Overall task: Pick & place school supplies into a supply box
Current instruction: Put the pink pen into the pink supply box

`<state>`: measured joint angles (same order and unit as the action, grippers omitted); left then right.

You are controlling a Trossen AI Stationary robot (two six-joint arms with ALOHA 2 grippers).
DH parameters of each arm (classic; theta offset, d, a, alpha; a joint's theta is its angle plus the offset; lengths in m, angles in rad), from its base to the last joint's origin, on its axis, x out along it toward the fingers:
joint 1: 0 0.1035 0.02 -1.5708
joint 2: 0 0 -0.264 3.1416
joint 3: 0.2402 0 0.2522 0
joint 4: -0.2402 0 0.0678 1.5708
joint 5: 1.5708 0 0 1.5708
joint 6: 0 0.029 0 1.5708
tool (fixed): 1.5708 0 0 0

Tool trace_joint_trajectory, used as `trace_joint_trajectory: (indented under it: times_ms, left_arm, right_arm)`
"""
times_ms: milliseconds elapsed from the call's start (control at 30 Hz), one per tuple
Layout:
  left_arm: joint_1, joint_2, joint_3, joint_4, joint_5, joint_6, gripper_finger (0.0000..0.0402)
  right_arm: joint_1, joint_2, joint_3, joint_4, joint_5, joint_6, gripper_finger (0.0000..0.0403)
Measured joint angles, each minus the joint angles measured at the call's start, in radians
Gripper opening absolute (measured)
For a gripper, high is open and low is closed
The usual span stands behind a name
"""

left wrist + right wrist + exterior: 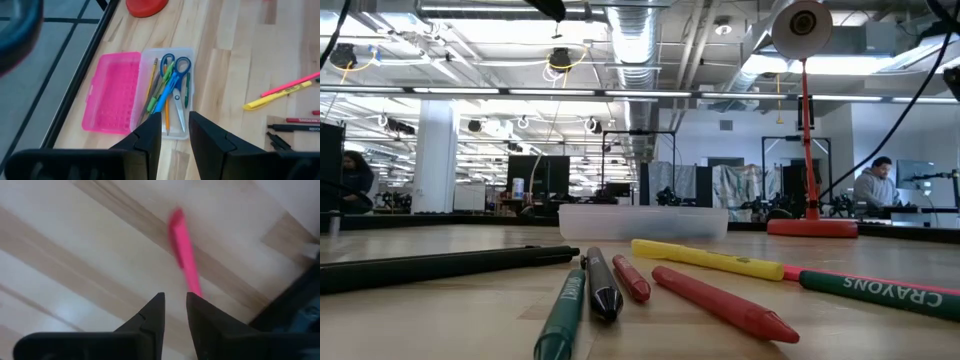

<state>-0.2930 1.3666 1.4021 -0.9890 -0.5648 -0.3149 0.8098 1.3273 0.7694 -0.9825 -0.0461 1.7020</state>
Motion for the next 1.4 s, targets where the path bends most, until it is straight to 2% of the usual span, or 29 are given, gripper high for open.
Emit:
trace_joint_trajectory:
  times_ms: [200, 400, 533, 667, 900, 1200, 1400]
  left_arm:
    - [0.017, 0.0, 0.0, 0.001, 0.001, 0.005, 0.0093]
    - [0.03, 0.003, 0.0, 0.005, 0.004, 0.004, 0.0093]
    - [0.029, 0.003, 0.0, 0.007, 0.01, 0.003, 0.0093]
    - [0.029, 0.003, 0.0, 0.008, 0.007, -0.003, 0.0093]
    - [0.029, 0.003, 0.0, 0.007, 0.006, -0.003, 0.0093]
    - [0.029, 0.003, 0.0, 0.007, 0.003, -0.003, 0.0093]
    - [0.029, 0.003, 0.0, 0.007, 0.003, 0.004, 0.0093]
  right_arm:
    - [0.021, 0.002, -0.043, 0.001, -0.034, -0.035, 0.0114]
    - [0.019, 0.003, -0.12, 0.115, -0.054, -0.053, 0.0171]
    - [0.019, 0.003, -0.152, 0.172, -0.061, -0.049, 0.0192]
    - [0.019, 0.003, -0.163, 0.177, -0.067, -0.015, 0.0186]
    - [0.019, 0.003, -0.171, 0.259, -0.157, 0.058, 0.0152]
    - [0.019, 0.003, -0.171, 0.269, -0.135, 0.067, 0.0128]
    - [0.019, 0.003, -0.171, 0.235, -0.108, -0.037, 0.0126]
